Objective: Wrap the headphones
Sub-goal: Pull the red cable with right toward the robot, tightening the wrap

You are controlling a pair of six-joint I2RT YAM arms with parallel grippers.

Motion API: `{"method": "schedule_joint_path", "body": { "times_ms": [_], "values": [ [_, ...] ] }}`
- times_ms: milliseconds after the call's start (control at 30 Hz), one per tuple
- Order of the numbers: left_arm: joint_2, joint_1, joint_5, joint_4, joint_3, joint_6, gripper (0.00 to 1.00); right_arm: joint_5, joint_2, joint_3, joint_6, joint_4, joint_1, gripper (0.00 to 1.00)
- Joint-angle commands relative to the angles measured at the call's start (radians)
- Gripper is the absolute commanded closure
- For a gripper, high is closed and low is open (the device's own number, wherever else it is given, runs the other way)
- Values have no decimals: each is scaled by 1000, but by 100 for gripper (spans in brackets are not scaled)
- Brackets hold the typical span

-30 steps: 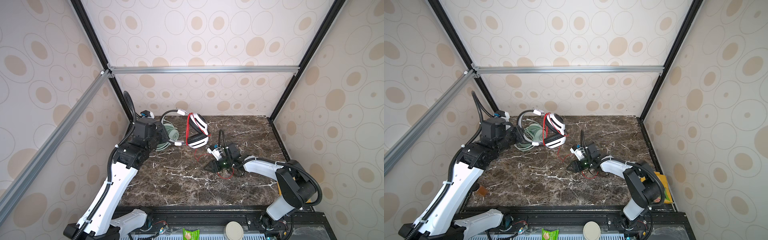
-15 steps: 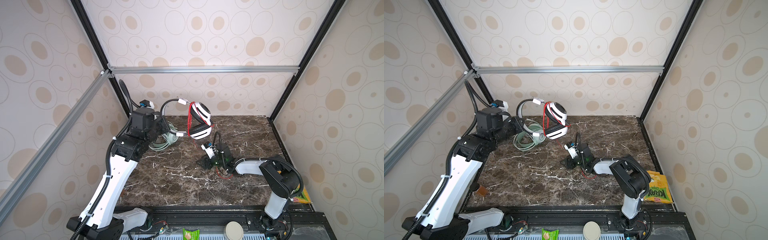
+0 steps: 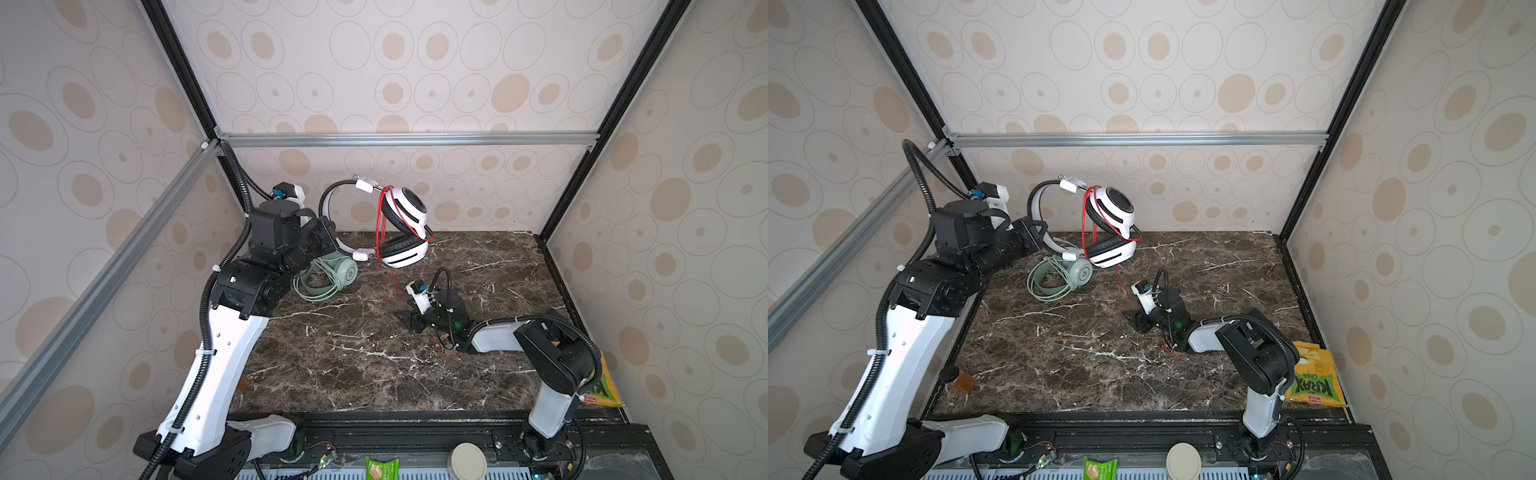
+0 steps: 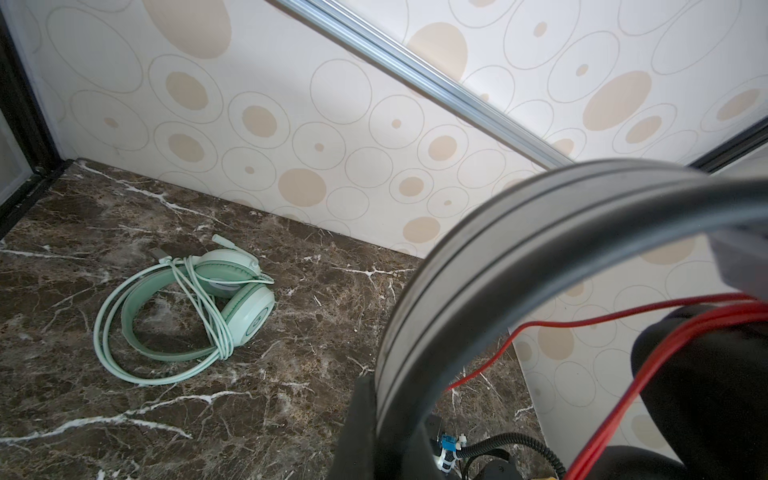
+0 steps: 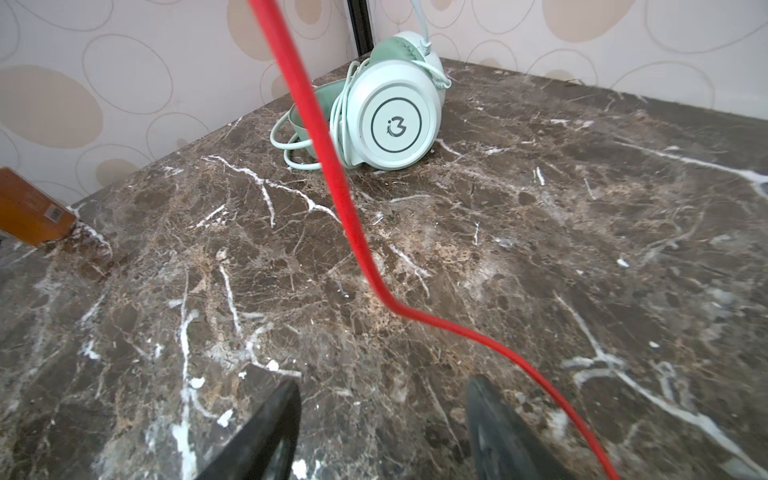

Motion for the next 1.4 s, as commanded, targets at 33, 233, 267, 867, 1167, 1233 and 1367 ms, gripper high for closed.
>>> {"method": "schedule_joint_path", "body": {
  "times_ms": [33,233,267,867,1167,1233,1367],
  "values": [
    [-5,9,45,45,81,-28,100,52,21,-35,-102,220,7,35],
    [-1,9,77,43,111,-39,100,67,45,-13,-171,249,13,35],
    [0,10,82,42,117,-40,100,76,53,-13,-193,270,17,35],
    [-1,9,89,29,138,-37,100,223,116,-119,-477,619,67,29],
    [-2,9,111,36,142,-48,100,227,219,-26,-416,619,67,24],
    [0,9,112,33,149,-48,100,236,238,-6,-402,618,67,25],
    [2,9,106,22,166,-44,100,228,253,14,-376,618,60,32]
  ]
}}
